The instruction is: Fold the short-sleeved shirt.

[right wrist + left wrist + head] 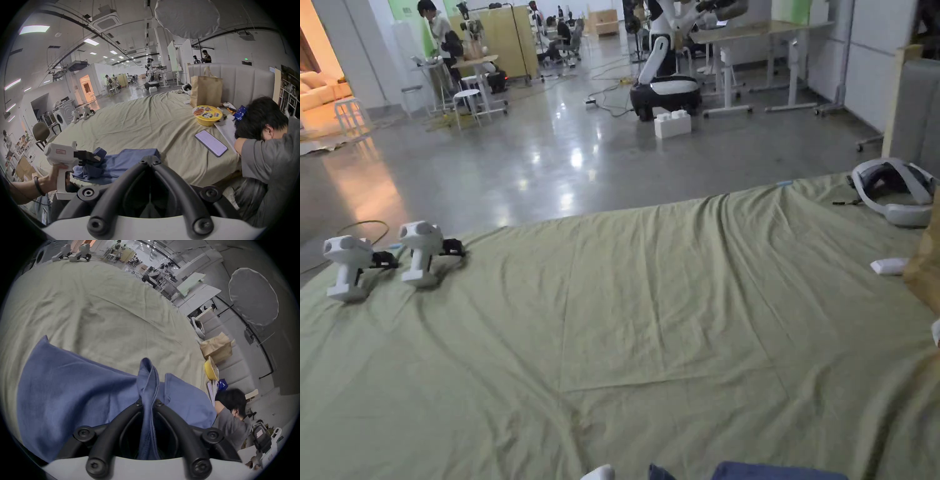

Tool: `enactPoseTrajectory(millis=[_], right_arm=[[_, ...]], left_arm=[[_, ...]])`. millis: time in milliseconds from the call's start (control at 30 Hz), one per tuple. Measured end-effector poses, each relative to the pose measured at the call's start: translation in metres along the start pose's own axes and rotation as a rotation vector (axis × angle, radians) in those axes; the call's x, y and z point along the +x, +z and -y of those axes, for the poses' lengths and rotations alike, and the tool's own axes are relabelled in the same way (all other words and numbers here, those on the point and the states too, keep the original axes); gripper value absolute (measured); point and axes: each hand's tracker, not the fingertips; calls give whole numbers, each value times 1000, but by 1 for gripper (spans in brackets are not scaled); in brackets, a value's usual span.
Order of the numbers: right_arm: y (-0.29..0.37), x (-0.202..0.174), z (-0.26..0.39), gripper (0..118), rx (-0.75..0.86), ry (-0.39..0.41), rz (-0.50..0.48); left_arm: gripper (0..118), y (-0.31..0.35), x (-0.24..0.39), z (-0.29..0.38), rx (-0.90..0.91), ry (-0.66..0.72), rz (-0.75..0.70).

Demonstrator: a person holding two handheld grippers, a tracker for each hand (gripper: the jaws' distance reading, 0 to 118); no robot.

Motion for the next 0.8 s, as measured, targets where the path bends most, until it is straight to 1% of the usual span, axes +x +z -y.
enactPoseTrajectory(millis=[33,67,100,133,167,200,233,267,333,367,400,467,500,533,567,600,633,667,700,767,800], right_arm=[[-3,4,2,2,-18,-1,19],[-6,7,4,2,-35,-2,30],[-8,11,6,2,-39,-6,27],[-8,13,7,2,-41,-12,23],[-6,15,8,2,-39,-22,15],[-5,18,8,2,-34,-38,4],[-5,19,8,2,-31,-51,-2],[-4,21,9,2,-32,-63,-6],[-4,23,9,2,-34,-75,-7],[-3,23,9,2,-35,-77,-4],[-1,24,9,2,-36,-77,-3],[4,23,7,2,-36,-67,5],[6,22,6,2,-34,-58,14],[8,22,5,2,-31,-50,19],[10,22,4,2,-29,-44,25],[10,22,3,2,-29,-39,29],[9,22,2,2,-32,-33,34],[8,22,1,2,-34,-24,41],[7,21,0,2,-34,-17,47],[5,21,-2,2,-35,-16,40],[4,20,-3,2,-34,-12,33]], left_arm=[[34,2,9,-3,60,40,52],[75,6,11,-5,73,66,96],[107,12,14,-15,231,179,208],[106,22,12,-14,231,188,228],[105,39,15,-19,296,158,238],[104,50,12,-23,324,152,257],[99,57,9,-25,340,157,251],[88,63,4,-25,376,170,225],[46,60,-2,-22,418,243,167],[9,51,-10,-16,368,288,78],[2,36,-15,-11,288,325,87],[2,4,-14,3,204,369,192],[2,-11,-12,11,158,356,205],[2,-22,-9,19,125,344,184],[2,-31,-3,27,90,319,79],[2,-38,-3,33,76,299,75],[2,-37,-3,33,131,306,126],[2,-33,-5,27,142,311,110],[2,-27,-3,22,117,328,122],[2,-4,-7,18,133,333,159],[2,13,-11,14,181,288,210]])
